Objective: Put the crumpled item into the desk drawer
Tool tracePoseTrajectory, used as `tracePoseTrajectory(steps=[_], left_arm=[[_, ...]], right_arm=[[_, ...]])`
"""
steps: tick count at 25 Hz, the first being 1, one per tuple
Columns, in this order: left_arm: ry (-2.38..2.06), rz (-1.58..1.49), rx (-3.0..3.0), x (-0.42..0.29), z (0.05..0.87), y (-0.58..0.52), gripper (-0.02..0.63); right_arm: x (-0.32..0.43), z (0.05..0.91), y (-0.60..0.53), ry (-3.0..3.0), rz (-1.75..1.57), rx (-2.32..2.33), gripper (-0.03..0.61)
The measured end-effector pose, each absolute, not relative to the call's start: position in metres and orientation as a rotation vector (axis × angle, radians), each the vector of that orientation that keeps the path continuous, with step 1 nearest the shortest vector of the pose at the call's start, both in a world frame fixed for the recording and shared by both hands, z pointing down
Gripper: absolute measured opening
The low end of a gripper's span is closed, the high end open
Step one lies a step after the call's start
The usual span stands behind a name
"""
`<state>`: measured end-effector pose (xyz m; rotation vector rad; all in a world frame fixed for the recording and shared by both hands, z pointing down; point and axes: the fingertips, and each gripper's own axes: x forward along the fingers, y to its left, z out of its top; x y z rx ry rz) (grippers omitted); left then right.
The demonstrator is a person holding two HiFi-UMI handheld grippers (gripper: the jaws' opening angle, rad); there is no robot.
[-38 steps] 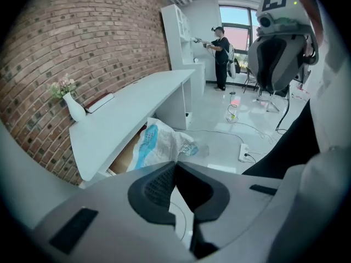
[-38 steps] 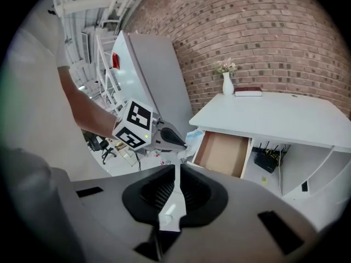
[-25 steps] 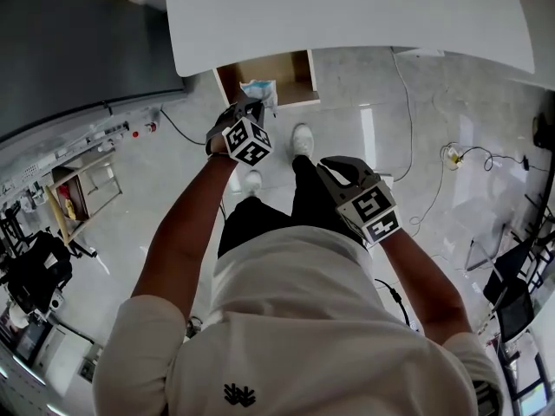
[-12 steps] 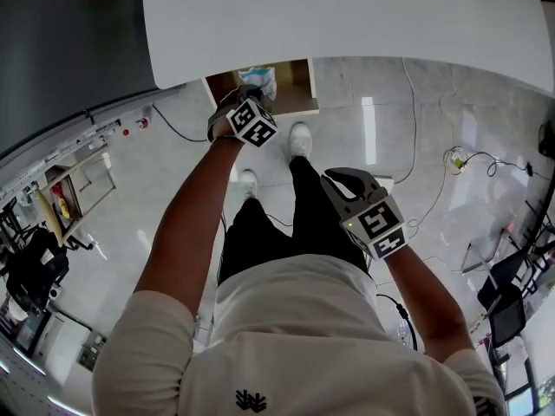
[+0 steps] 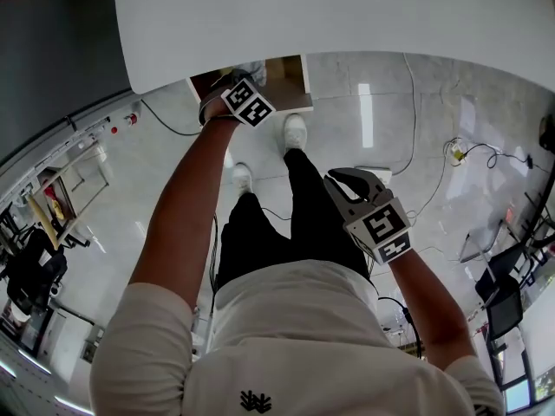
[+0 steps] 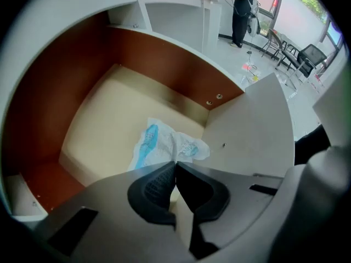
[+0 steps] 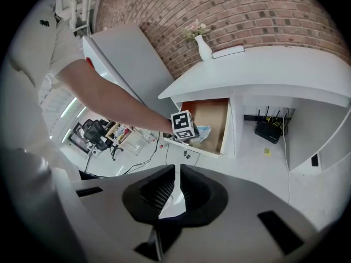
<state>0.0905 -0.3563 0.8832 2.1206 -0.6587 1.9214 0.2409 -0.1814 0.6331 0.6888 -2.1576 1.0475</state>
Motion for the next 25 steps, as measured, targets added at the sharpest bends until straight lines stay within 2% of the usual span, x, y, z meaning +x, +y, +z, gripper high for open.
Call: tracePoseTrajectory(steps=[13, 25], left_arm=[[-0.496, 1.920, 2.004, 0.098, 0.914, -0.341, 0.026], [-0.501, 1.899, 2.032, 0.089, 0.886, -0.335, 0.028]], right_arm=[[0.258, 0.652, -0.186, -2.118, 1.087, 0.726, 0.054], [0.244, 0.639, -0.187, -2.146, 1.062, 0.704, 0.054]])
